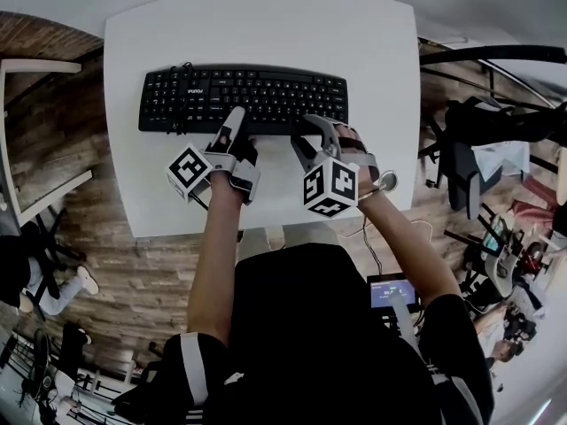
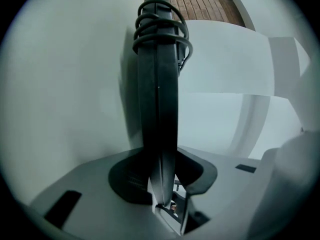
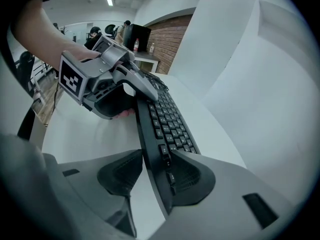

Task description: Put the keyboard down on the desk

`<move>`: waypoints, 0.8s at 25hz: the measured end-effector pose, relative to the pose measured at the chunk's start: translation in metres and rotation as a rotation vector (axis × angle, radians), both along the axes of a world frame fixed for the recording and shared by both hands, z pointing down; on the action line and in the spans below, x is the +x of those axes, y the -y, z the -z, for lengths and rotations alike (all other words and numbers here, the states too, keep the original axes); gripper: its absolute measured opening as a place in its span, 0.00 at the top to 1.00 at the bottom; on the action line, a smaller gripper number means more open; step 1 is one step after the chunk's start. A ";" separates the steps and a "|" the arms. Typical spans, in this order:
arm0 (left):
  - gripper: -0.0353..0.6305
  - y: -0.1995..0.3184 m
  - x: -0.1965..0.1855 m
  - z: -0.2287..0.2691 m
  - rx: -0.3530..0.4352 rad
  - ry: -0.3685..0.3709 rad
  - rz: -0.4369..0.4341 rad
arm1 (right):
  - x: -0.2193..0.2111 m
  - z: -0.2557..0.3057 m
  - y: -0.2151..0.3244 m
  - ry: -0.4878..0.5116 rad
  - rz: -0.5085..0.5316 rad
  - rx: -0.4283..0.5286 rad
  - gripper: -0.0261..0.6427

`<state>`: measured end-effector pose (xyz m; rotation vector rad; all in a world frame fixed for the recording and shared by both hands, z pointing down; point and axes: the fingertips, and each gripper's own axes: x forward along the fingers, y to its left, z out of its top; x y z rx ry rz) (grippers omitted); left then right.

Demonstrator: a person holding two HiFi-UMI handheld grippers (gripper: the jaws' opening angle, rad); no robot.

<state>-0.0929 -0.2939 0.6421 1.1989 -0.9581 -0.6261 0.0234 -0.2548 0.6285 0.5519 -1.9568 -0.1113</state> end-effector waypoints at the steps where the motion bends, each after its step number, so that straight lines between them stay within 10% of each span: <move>1: 0.79 -0.004 -0.001 0.001 0.003 0.002 -0.011 | -0.001 -0.001 -0.001 -0.002 0.000 0.000 0.65; 20: 0.77 -0.062 -0.012 -0.007 -0.031 0.061 -0.098 | 0.004 -0.016 -0.002 -0.047 0.023 0.007 0.65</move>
